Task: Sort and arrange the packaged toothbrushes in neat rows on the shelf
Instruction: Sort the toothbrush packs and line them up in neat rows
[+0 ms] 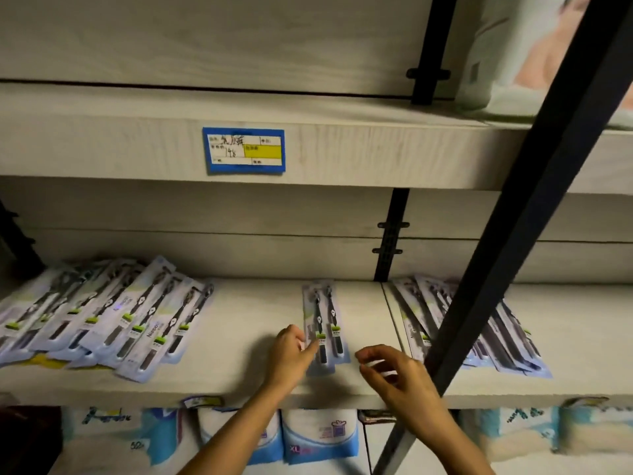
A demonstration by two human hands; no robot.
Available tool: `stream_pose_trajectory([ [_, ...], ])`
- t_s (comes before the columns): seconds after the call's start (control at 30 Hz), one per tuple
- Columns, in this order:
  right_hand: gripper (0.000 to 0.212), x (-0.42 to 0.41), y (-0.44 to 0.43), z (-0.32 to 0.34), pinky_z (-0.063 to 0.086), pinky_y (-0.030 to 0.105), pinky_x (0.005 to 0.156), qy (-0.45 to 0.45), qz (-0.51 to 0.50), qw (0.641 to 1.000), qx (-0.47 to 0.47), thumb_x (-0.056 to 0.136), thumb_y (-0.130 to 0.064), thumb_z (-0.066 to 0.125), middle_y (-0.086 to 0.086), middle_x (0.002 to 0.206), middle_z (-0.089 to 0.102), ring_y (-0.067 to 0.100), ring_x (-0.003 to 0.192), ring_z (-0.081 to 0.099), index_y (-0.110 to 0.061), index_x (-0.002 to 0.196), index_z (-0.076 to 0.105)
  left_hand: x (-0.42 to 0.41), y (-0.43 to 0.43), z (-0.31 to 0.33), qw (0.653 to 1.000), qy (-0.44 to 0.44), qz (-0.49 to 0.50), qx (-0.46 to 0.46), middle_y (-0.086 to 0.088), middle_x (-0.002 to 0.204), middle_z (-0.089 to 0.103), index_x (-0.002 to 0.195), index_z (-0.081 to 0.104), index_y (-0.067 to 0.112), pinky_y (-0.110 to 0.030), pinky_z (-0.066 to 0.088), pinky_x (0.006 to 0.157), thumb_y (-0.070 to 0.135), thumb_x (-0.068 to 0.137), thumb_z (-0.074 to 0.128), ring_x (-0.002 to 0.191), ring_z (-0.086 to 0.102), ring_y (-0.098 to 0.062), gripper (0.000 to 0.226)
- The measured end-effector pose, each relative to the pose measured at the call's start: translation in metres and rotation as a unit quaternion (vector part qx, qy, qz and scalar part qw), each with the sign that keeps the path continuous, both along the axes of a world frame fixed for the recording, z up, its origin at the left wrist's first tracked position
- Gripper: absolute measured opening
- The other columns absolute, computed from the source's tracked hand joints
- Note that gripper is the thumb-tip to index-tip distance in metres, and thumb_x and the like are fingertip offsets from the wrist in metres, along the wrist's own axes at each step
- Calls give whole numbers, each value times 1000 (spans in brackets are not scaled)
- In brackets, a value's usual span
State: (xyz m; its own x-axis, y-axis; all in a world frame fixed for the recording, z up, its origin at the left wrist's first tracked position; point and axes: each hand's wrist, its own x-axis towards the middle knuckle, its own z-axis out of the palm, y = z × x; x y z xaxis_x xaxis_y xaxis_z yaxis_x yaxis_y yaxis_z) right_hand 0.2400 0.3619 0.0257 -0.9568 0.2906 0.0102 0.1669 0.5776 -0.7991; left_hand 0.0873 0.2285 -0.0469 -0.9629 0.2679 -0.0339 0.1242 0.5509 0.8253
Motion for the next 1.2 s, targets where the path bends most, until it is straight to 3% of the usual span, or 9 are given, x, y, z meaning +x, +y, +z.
stream_pose_trajectory([
  [0.17,21,-8,-2,0,51,11,73,4,-21,1000,5,90,-27,59,-21,95,63,-4,89,61,-48,89,55,-11,36,-16,963,33,-32,-267,-9,118,55,123,45,14,-24,41,72,66,77,55,100,55,-20,70],
  [0.3,22,-12,0,-1,52,14,75,0,-33,999,4,90,-26,59,-20,94,63,-2,89,61,-47,89,54,-13,37,-17,930,99,-50,-351,-9,123,53,129,43,15,-29,43,80,54,87,47,109,52,-21,58],
  [0.47,18,-15,5,-4,52,14,74,-18,-37,999,-22,91,-26,59,-16,101,64,2,88,62,-43,95,55,-18,17,-6,948,87,-37,-303,-9,122,54,128,47,17,-31,44,83,39,92,40,110,52,-24,43],
  [0.6,34,-22,0,0,50,17,82,-40,-47,991,-122,91,-33,55,-9,122,57,5,98,61,-28,125,50,0,-13,11,984,104,-82,-121,-4,111,51,109,51,18,-30,47,70,43,91,42,89,56,-17,33],
  [0.7,46,-22,-10,11,52,19,78,-38,-32,962,-270,89,-37,53,-7,122,54,6,99,62,-28,132,40,28,-31,32,966,194,-147,-83,6,99,48,99,49,25,-32,52,68,60,82,33,79,58,-12,42],
  [0.83,37,-16,-23,16,54,17,68,-19,8,930,-368,82,-32,59,-2,106,67,11,91,69,-28,116,48,65,-33,53,942,234,-225,-84,15,93,35,104,47,29,-19,44,70,51,90,41,81,49,-2,26],
  [0.97,29,-12,-22,6,56,23,67,-10,-38,932,-361,89,-10,57,10,104,68,20,88,71,-17,115,49,74,-39,47,928,246,-269,-80,20,91,28,97,42,35,-7,31,64,58,87,38,79,45,-2,26],
  [1.1,26,-8,-10,7,57,25,67,-23,-55,945,-323,89,-9,58,7,100,68,18,83,71,-20,111,48,39,-39,20,958,199,-197,-61,13,74,41,76,34,32,-25,41,60,59,84,35,65,44,-7,28],
  [1.2,30,-9,-2,10,58,30,75,-22,-70,956,-284,88,-13,60,2,105,66,15,89,69,-29,108,45,-1,-10,3,981,122,-95,-120,4,84,50,77,39,28,-31,43,67,45,86,49,79,53,-18,21],
])
